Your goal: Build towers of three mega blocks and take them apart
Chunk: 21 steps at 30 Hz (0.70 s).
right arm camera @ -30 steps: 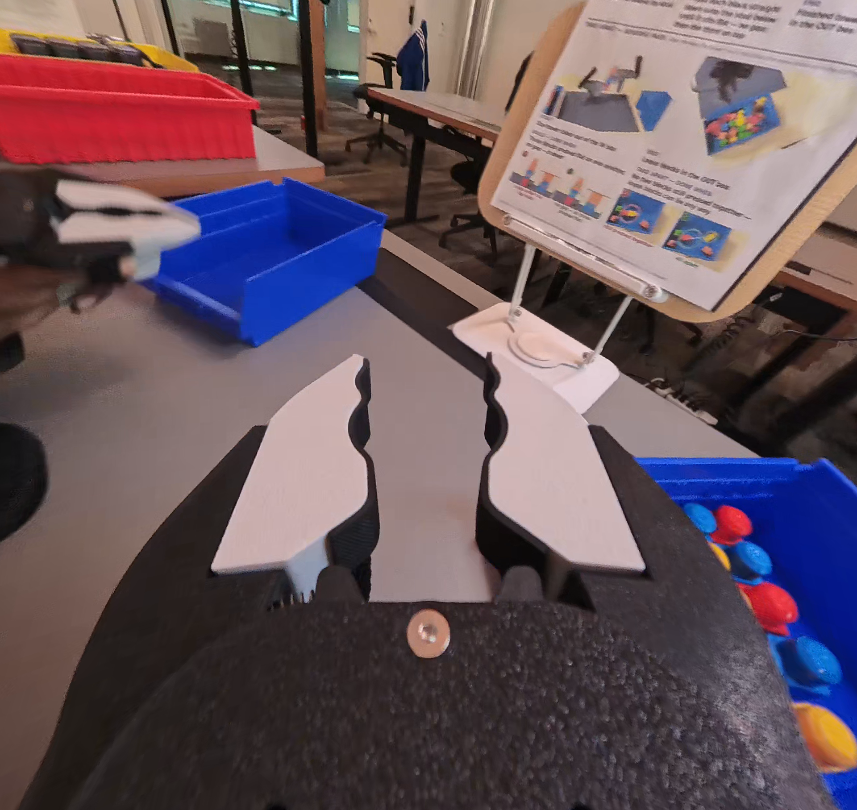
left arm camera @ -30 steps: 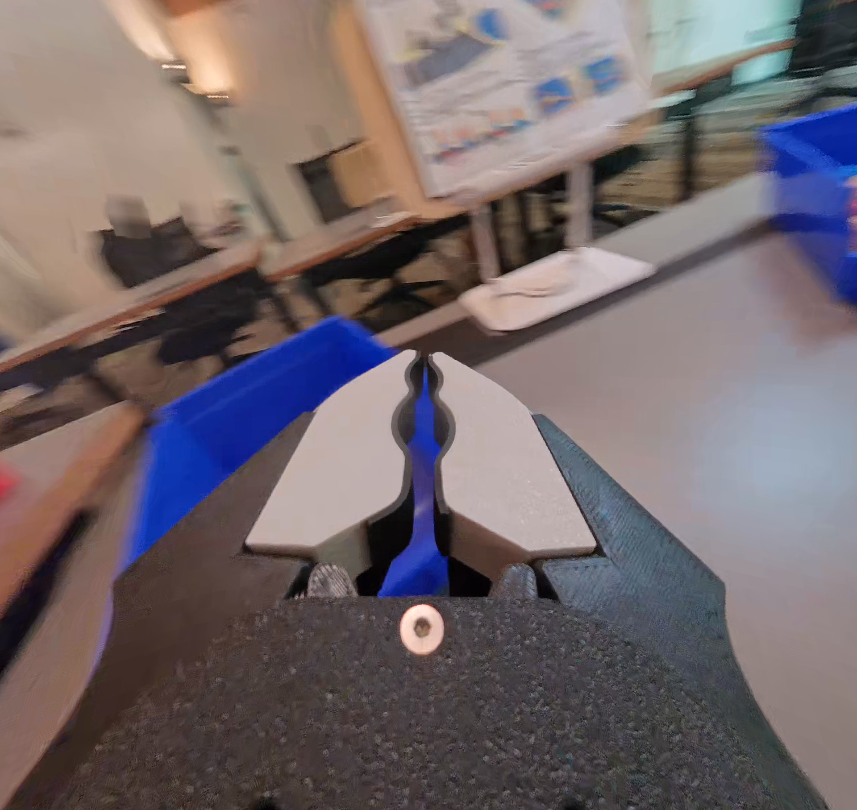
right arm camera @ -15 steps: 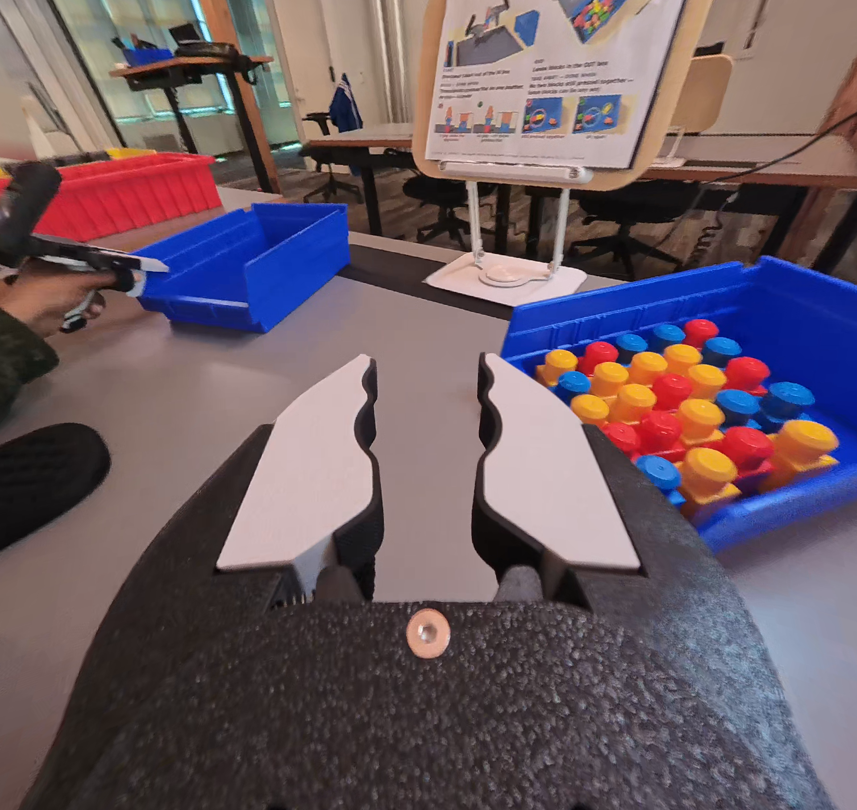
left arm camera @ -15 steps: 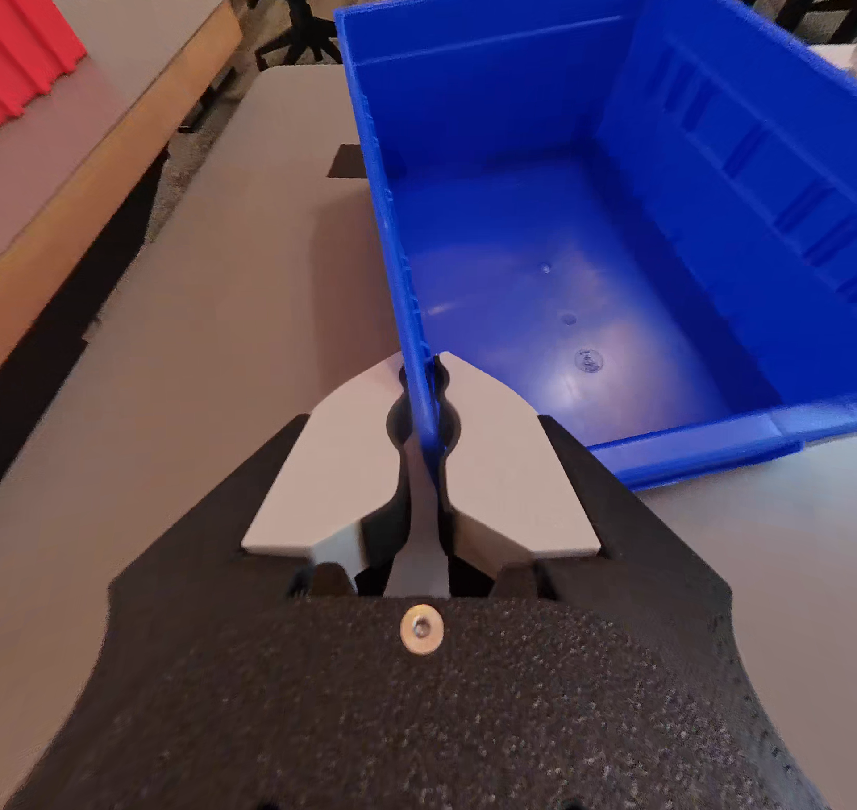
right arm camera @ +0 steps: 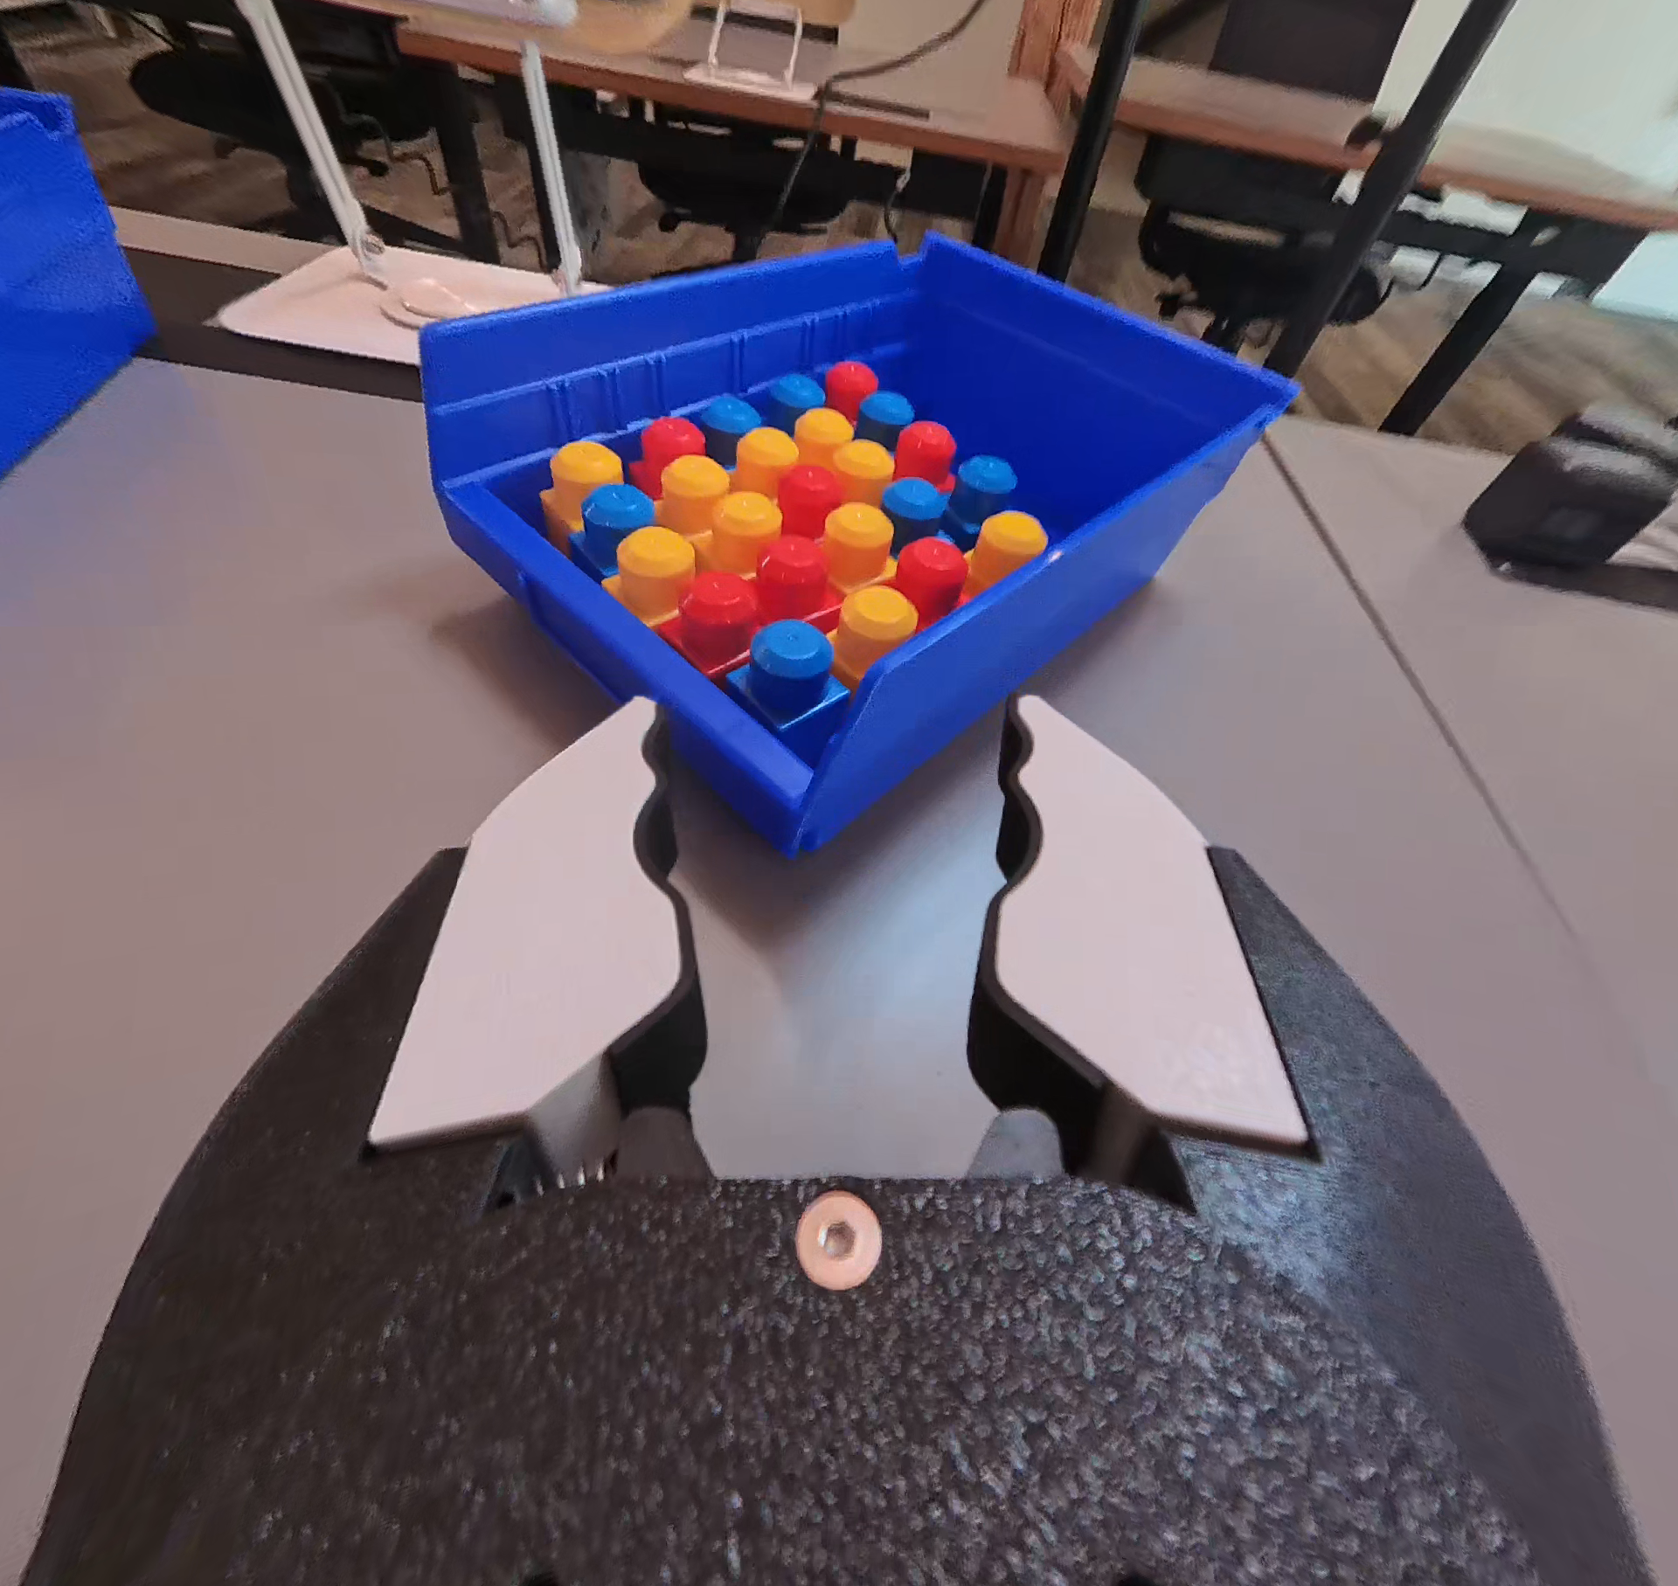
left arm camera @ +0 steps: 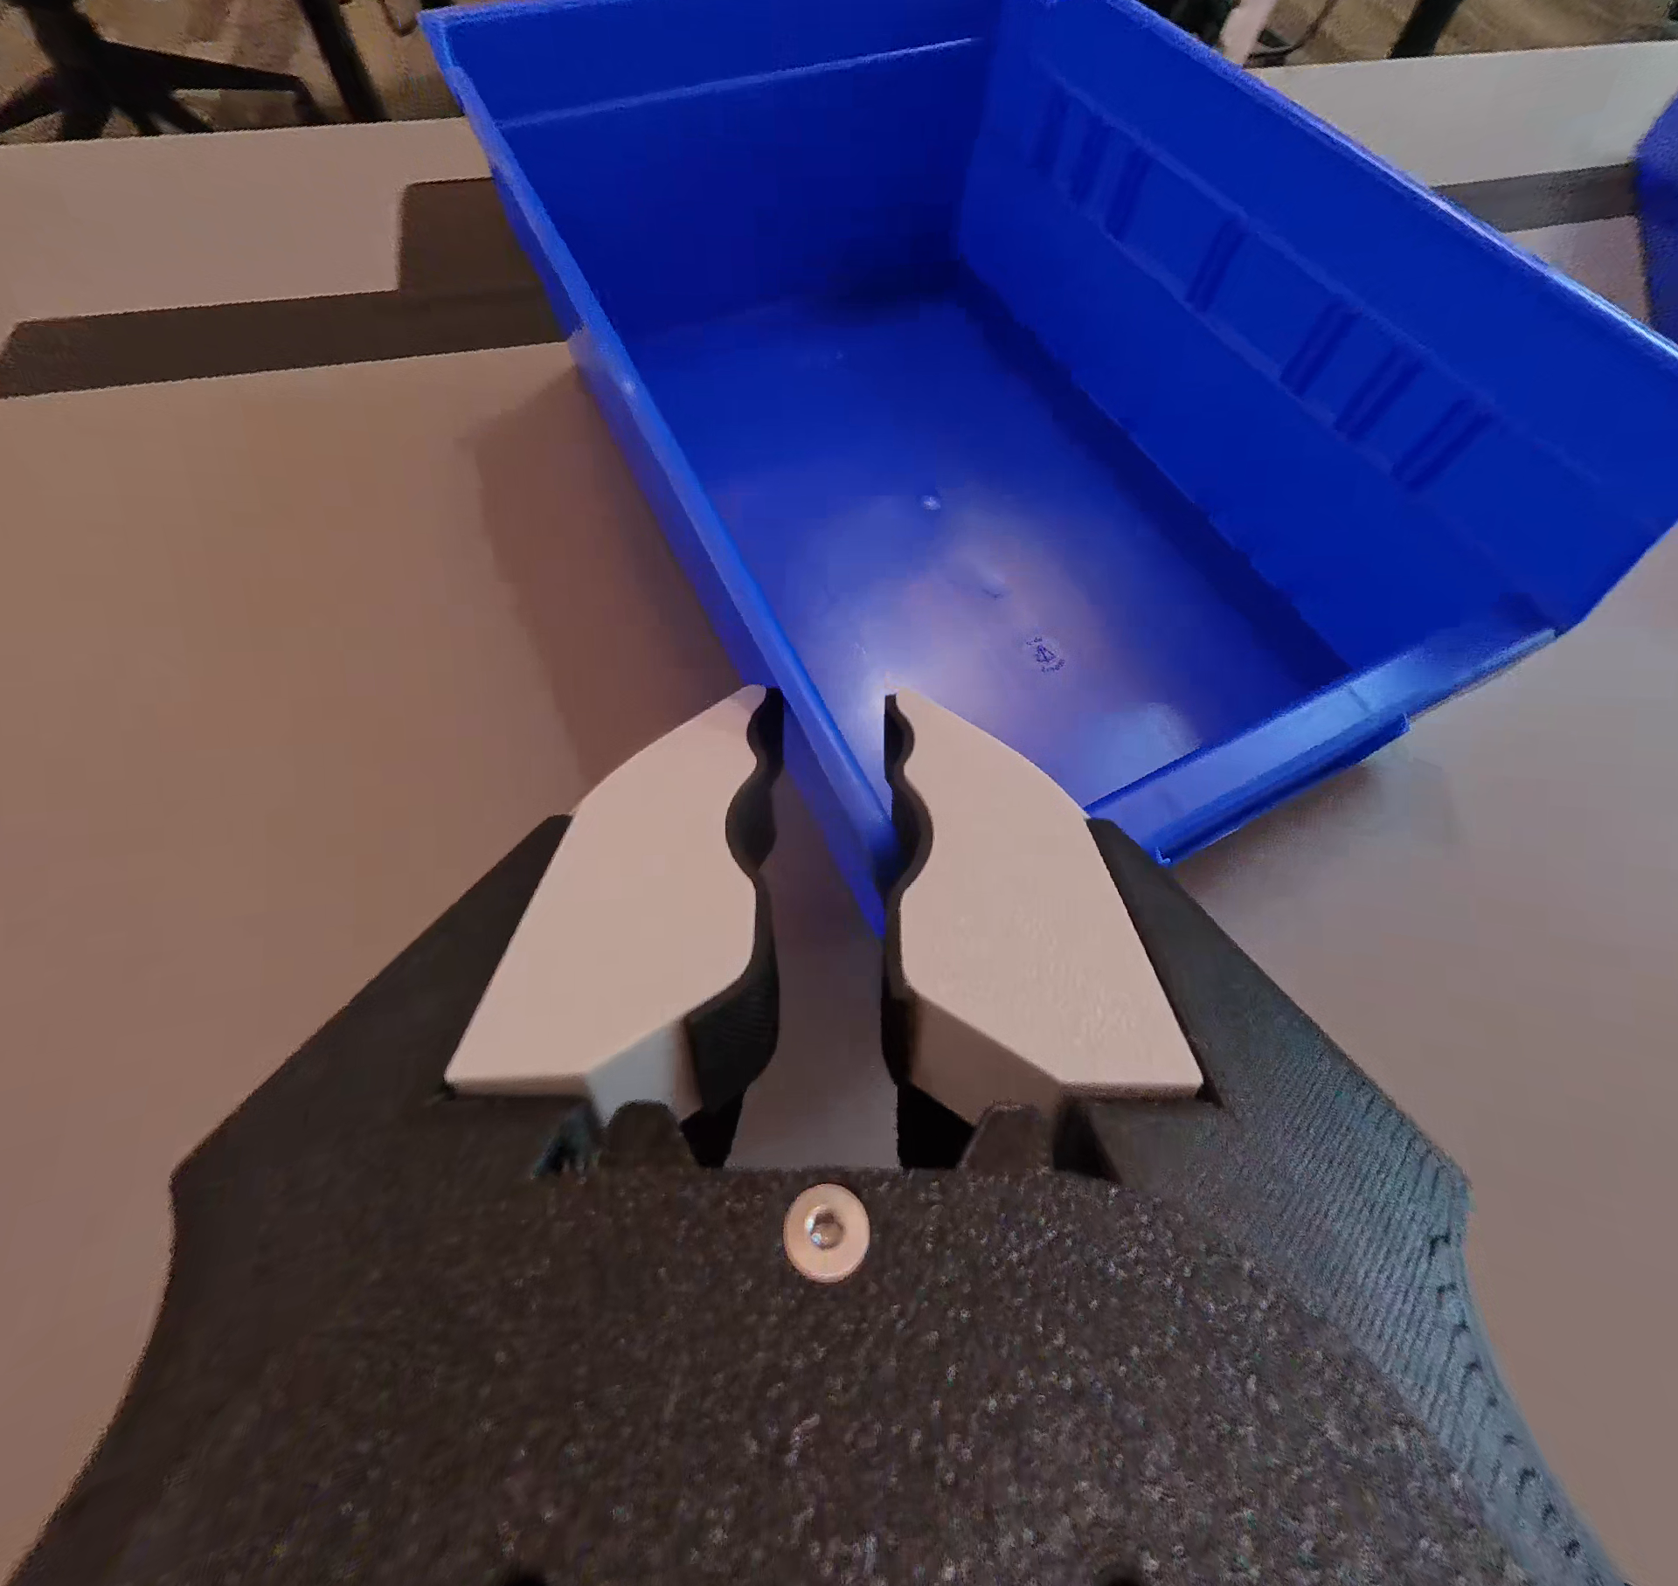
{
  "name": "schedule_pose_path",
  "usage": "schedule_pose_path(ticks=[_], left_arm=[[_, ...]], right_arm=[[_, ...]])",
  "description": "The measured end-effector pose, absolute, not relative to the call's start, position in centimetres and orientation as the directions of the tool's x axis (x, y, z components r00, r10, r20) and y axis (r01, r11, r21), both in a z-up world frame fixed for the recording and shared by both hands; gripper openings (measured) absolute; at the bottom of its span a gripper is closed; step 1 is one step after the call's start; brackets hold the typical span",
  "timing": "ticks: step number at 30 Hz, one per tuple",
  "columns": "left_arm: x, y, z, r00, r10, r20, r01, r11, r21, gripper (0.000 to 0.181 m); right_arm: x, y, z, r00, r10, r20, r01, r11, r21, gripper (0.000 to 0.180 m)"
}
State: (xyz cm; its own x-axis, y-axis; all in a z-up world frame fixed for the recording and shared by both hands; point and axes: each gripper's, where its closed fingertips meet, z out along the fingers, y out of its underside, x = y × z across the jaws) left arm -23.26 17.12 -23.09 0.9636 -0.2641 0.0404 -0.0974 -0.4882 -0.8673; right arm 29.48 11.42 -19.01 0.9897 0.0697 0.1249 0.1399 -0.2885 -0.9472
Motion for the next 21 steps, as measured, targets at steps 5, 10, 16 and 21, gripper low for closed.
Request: schedule_pose_path(ticks=[5, 10, 16, 21], left_arm=[[-19.5, 16.8, -23.1, 0.935, -0.354, 0.021, -0.156, -0.464, -0.872, 0.026], [-18.2, 17.6, -23.2, 0.911, -0.413, -0.012, -0.2, -0.416, -0.887, 0.029], [-21.3, 17.5, -20.3, 0.934, -0.358, -0.021, -0.141, -0.313, -0.939, 0.037], [-17.6, 14.4, -14.4, 0.887, -0.437, -0.151, -0.204, -0.076, -0.976, 0.028]], right_arm=[[29.3, 13.3, -20.8, 0.997, 0.072, -0.005, 0.021, -0.344, -0.939, 0.074], [30.9, 16.6, -22.2, 0.999, 0.004, 0.051, 0.049, -0.408, -0.912, 0.056], [32.4, 16.9, -23.2, 0.997, 0.007, 0.071, 0.065, -0.479, -0.876, 0.026], [32.3, 14.2, -23.3, 0.995, 0.045, 0.087, 0.098, -0.491, -0.866, 0.021]])
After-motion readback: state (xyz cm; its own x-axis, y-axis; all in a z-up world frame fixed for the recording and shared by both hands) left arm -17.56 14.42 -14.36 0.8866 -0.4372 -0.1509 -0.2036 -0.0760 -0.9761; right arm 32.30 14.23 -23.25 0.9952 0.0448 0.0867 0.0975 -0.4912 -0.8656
